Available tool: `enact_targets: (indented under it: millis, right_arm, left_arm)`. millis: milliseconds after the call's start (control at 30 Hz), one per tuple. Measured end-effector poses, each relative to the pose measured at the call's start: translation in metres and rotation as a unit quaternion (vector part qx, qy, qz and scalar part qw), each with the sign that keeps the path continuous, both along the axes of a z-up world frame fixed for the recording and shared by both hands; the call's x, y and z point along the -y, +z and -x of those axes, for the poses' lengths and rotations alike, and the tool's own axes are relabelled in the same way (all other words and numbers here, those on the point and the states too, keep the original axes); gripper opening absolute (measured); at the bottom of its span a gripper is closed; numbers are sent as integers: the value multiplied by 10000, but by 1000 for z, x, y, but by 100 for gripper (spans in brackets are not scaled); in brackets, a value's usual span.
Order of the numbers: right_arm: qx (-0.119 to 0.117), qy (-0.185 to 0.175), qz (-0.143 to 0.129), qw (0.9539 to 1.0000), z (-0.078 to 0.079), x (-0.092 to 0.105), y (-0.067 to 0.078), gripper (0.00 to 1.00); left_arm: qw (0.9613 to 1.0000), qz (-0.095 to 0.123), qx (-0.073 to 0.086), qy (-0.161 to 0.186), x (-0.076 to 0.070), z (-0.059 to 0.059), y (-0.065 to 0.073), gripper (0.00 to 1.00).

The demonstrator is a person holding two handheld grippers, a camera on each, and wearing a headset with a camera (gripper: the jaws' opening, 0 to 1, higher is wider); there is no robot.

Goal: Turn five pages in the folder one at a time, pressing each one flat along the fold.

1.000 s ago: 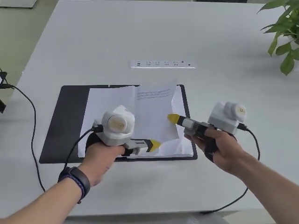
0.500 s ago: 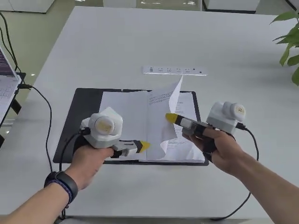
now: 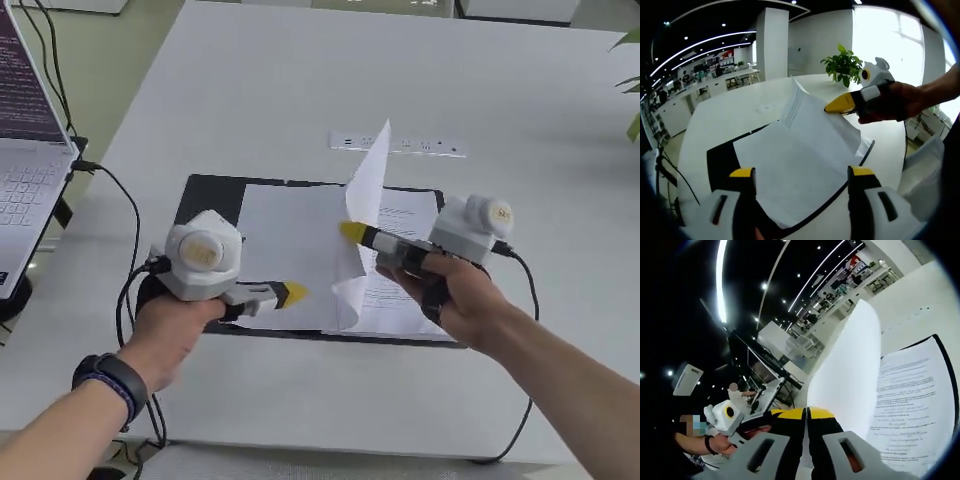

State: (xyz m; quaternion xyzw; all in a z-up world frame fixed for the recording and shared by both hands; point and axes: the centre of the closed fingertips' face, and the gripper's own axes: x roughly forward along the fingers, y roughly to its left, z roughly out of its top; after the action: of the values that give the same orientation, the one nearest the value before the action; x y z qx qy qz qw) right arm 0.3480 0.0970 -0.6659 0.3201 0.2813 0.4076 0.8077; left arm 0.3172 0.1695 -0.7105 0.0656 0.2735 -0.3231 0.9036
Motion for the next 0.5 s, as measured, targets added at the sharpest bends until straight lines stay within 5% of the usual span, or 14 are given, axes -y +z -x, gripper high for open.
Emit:
enact_targets:
  millis: [500]
  right_arm:
    - [-74, 485, 37, 9988, 11, -58, -10, 0]
  left_arm:
    - [9988, 139, -17, 471, -44, 17, -2, 74]
